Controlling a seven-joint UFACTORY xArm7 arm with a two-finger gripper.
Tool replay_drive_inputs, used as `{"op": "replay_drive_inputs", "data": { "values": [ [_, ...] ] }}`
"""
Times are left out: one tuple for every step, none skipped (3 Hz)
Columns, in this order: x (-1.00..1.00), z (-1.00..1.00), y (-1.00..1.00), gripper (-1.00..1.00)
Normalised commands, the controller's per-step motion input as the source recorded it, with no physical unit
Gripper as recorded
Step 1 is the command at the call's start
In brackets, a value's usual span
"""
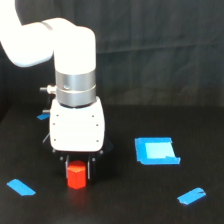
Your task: Pick up the red object from the table
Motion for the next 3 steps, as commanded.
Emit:
{"op": "replay_drive_inputs", "data": {
  "values": [
    [0.11,-0.12,0.07,-0.95],
    [-0.3,0.91,0.1,-0.92],
    [-0.35,0.88,0.08,-1.0]
  ]
}}
